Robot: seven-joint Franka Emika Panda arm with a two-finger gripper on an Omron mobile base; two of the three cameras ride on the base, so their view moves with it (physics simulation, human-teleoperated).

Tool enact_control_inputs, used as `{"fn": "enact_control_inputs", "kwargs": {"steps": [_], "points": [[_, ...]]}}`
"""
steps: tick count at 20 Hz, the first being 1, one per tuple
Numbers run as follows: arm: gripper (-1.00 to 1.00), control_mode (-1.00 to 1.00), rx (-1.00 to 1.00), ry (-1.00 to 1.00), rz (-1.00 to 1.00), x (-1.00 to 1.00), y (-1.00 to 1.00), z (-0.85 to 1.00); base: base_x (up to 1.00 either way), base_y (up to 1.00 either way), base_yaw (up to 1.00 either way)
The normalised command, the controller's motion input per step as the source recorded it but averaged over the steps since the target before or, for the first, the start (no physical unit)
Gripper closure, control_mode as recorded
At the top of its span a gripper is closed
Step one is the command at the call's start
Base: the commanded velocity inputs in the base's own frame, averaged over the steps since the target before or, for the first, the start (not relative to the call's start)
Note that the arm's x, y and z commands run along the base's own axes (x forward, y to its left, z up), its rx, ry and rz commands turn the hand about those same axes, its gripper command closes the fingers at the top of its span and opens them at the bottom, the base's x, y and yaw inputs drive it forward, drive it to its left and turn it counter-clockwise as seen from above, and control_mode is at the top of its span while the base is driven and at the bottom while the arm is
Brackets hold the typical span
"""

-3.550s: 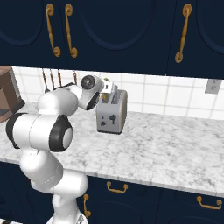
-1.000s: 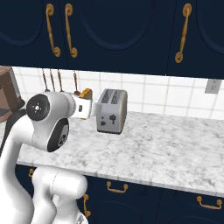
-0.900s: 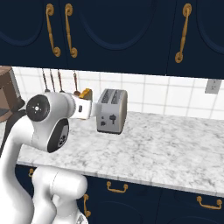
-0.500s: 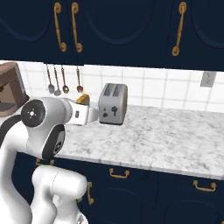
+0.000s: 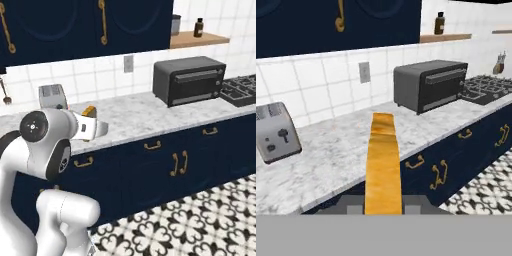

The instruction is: Start the toaster. Once the lever pops up, take the bread to the plate on the dining counter.

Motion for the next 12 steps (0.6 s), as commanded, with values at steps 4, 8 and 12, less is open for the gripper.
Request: {"fn": "enact_control_inputs", "kwargs": {"steps": [4,8,12], "points": [[1.0,1.0,0.0,0.0,0.0,0.0,0.0,0.0,-0.04,0.07,-1.0],[1.0,1.0,0.0,0.0,0.0,0.0,0.0,0.0,0.0,0.05,-1.0],[1.0,1.0,0.0,0.0,0.0,0.0,0.0,0.0,0.0,0.03,-1.0]]}}
